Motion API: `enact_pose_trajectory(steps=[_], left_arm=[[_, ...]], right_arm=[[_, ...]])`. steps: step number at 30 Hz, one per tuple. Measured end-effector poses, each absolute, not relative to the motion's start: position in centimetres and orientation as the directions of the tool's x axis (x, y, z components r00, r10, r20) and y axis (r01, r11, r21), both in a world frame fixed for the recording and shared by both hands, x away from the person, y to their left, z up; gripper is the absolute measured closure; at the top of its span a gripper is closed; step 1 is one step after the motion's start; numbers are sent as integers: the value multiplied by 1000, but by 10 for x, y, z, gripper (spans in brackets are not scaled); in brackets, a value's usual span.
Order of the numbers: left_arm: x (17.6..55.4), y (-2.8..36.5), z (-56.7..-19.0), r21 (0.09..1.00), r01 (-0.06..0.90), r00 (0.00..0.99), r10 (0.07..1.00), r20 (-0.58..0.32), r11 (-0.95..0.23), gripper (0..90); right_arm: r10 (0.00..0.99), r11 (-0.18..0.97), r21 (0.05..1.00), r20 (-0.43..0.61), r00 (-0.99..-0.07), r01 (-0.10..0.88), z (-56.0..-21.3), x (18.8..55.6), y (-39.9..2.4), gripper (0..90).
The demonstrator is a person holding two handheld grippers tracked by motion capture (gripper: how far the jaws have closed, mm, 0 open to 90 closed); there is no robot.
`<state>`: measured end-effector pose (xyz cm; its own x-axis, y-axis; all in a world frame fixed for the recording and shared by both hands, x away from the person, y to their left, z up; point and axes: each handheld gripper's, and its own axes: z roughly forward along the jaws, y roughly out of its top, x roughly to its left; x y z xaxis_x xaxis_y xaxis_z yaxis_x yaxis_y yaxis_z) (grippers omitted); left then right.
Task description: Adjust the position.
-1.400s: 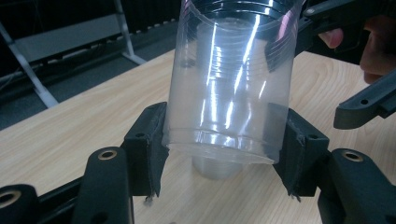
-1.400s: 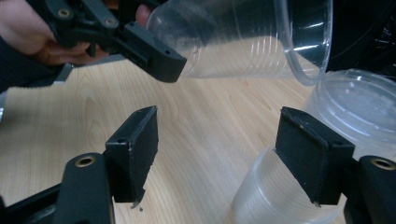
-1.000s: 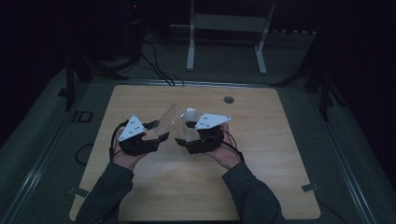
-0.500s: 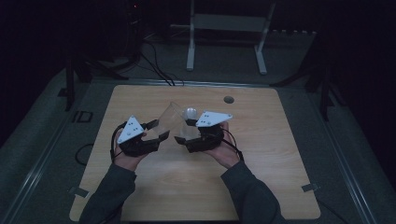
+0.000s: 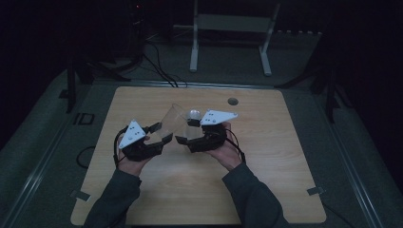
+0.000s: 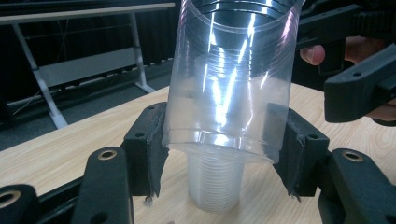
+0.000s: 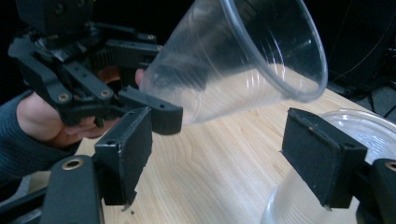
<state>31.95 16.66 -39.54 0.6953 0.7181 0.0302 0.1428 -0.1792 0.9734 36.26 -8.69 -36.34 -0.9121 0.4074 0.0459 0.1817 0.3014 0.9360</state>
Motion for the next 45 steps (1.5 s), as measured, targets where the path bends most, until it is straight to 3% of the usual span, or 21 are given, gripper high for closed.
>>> enact_pose_trajectory(steps=[45], left_arm=[[315, 160, -398, 978, 121, 715, 698, 31, -167, 414]], right_arm=[[307, 62, 912, 368, -878, 404, -364, 387, -81, 206]])
